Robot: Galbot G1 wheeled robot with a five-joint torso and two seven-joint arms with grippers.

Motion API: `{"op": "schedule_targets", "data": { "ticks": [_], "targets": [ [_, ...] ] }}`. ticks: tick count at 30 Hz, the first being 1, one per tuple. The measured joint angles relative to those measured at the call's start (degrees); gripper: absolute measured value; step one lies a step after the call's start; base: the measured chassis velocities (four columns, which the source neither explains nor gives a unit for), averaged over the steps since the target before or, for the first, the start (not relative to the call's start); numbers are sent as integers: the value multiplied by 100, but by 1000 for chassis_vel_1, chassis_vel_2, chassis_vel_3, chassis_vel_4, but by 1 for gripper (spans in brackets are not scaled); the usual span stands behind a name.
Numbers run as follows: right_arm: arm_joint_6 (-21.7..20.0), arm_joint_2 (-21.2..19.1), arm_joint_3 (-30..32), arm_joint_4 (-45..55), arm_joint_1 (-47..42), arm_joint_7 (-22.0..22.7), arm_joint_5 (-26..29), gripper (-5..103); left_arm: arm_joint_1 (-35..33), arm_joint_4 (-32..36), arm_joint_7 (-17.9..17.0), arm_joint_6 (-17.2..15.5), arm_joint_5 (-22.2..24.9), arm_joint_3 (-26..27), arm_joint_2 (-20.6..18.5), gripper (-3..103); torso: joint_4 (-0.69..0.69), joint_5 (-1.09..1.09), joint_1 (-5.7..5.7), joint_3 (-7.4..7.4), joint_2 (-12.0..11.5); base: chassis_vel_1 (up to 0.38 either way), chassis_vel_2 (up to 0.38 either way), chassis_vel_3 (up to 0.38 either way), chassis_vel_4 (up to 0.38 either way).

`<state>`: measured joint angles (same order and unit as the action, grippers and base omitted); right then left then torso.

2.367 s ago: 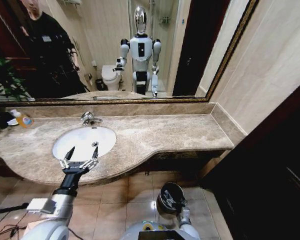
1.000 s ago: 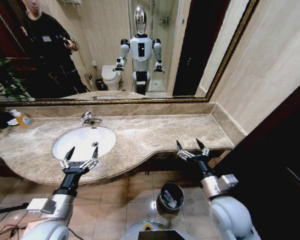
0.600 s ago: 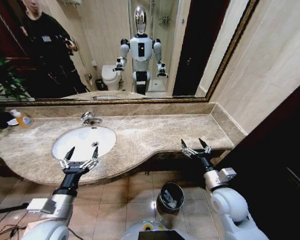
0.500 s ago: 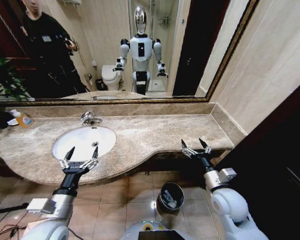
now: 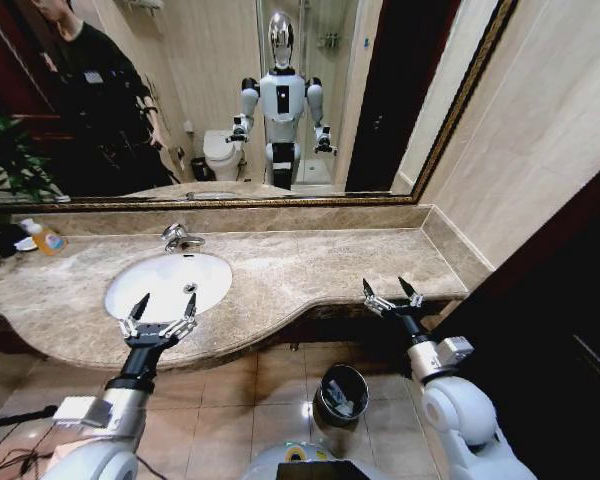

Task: Pick up the trash from the sink and place it in the trash bin.

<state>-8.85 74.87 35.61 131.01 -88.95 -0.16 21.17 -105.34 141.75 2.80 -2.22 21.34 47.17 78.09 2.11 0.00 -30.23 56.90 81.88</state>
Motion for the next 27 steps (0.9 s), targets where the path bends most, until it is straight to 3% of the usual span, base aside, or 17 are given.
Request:
{"op": "schedule_targets", "data": {
  "ticks": [27],
  "targets": [
    [5, 1, -3, 1, -2, 6, -7, 100, 0, 0, 0, 0, 0, 0, 0, 100, 0, 0, 0, 0, 0, 0, 0, 0, 0]
  ]
}}
